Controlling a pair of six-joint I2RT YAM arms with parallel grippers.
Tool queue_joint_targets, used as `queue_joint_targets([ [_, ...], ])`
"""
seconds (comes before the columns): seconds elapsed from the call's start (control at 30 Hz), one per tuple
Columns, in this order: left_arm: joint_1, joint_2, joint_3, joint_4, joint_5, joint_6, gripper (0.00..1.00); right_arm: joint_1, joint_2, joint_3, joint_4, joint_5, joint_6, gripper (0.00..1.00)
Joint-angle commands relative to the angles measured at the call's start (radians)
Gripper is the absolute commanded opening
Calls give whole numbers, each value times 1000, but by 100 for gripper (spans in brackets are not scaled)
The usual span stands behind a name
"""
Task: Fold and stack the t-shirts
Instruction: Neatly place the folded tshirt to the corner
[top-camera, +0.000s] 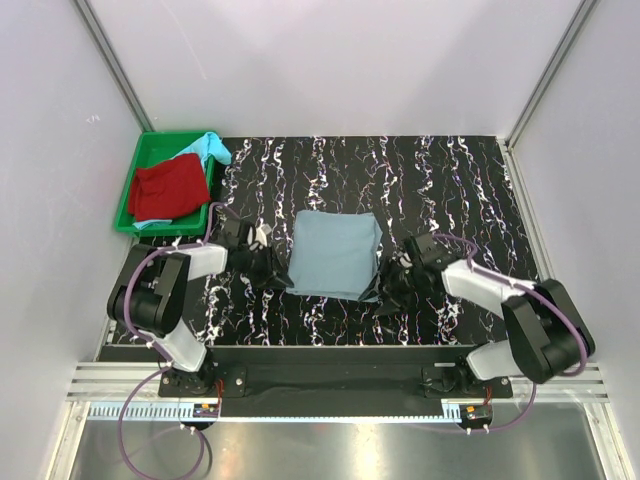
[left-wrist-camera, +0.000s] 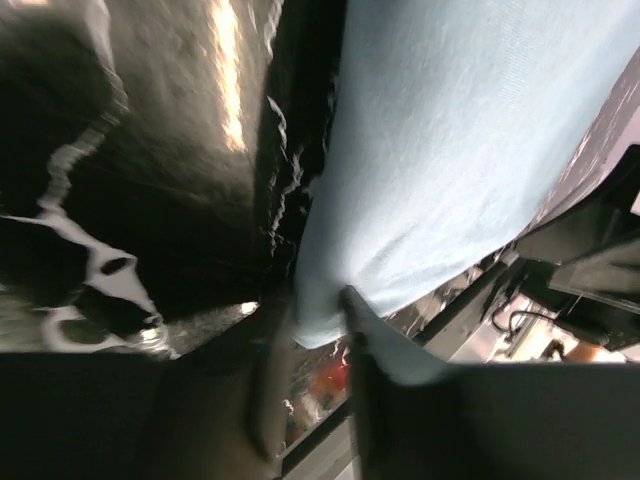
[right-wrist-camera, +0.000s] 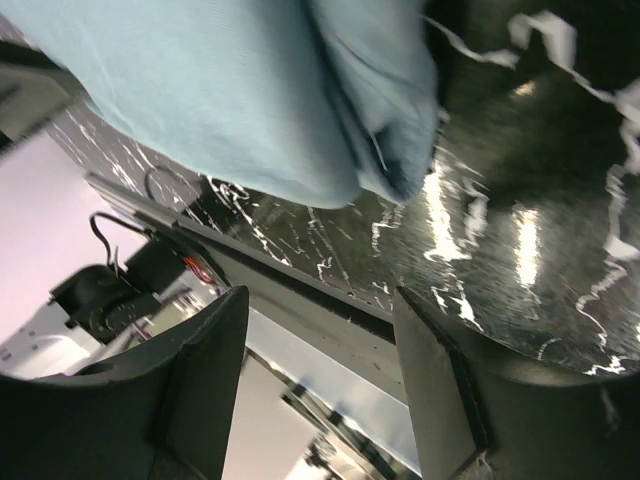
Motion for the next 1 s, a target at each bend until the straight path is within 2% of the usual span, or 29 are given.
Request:
queue_joint_targets([
  [0.0,-52,-9,-64,99,53,-57,23,6,-98,-78,131,73,171,67],
  [0.13,-179,-32,-125,235,33,-173,13,6,-162,-170,154,139,265,67],
  [0.17,-250,-36,-137,270,27,-251,12,6,-178,-183,156,167,277,68],
  [0.23,-324,-41,-147,353,2,-325,12,4,-238,-213,154,204,306,67],
  [0.3,-421,-46,-135,378,-21,-408,21,0,-308,-236,152,262,337,67],
  [0.33,-444,-62,-130,386,-33,-425,31,-19,-327,-256,149,277,341,68],
  [0.4,-480,-90,-116,375,-25,-447,43,-69,-371,-279,136,299,345,68],
  [0.57,-494,-266,-84,206,-21,-356,46,-131,-354,-272,134,314,282,68],
  [0.63,-494,-334,-79,67,-54,-320,46,-131,-319,-255,134,325,254,67],
  [0.8,-490,-530,-87,-155,-126,-223,48,-135,-246,-220,140,379,185,66],
  [0.97,-431,-648,-88,-277,-157,-165,49,-135,-192,-177,151,425,142,64],
])
